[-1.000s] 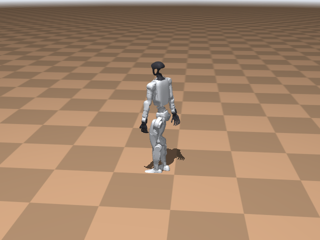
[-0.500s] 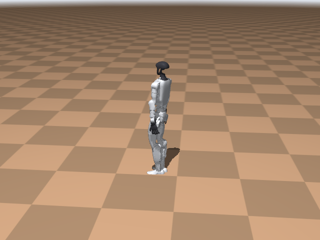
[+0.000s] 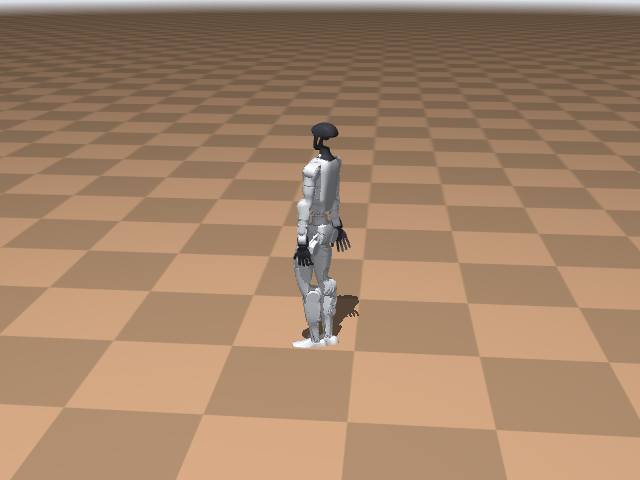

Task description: In place motions

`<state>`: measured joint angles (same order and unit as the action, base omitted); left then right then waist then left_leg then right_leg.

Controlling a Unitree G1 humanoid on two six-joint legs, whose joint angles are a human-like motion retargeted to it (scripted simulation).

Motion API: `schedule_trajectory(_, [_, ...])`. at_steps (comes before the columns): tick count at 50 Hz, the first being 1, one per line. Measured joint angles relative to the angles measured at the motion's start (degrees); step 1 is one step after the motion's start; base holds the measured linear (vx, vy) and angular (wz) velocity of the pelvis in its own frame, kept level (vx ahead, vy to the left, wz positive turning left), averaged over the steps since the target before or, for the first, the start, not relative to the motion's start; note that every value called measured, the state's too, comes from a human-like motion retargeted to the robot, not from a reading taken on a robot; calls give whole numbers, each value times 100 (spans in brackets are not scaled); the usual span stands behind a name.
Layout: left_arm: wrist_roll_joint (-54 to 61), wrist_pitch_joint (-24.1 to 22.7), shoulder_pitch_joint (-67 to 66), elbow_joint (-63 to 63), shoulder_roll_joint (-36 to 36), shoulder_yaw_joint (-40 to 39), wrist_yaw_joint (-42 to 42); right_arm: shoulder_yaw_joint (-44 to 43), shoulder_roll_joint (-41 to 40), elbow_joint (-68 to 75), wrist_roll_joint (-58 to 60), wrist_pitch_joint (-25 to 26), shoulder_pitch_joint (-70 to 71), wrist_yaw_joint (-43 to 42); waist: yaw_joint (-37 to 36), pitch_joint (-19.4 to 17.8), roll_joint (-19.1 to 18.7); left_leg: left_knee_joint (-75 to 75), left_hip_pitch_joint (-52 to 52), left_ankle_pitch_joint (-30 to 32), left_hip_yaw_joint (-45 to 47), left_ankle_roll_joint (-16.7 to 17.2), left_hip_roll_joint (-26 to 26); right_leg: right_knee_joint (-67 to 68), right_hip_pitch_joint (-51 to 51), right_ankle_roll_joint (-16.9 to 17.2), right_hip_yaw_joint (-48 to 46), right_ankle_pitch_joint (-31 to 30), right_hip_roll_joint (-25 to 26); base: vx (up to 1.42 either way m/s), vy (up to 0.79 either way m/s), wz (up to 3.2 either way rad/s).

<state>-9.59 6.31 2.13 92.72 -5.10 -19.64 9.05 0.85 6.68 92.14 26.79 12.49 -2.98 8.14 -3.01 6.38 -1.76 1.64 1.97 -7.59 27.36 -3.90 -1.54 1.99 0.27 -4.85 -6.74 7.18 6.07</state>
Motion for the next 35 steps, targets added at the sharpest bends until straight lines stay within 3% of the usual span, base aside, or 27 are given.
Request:
schedule_trajectory(4, [-26,-10,-13,36,22,112,-4,-50,-1,-68,33,-59,-62,-13,-22,22,-27,-28,-5,-13,21,-8,16,-24,3,28,3,-30,-2,0,2,-16])
schedule_trajectory(10, [-69,-2,-84,211,-15,55,-71,-81,7,-200,-81,22,114,161,960,31,-70,-49,104,80,-839,-118,-180,39,-123,72,-870,-37,-176,0,1,120])
schedule_trajectory(35, [-124,71,-219,305,-59,-27,-110,279,-153,-638,-48,-156,277,353,925,48,53,-98,-6,-106,-759,-180,-188,78,-83,55,-873,-44,-180,0,0,0])
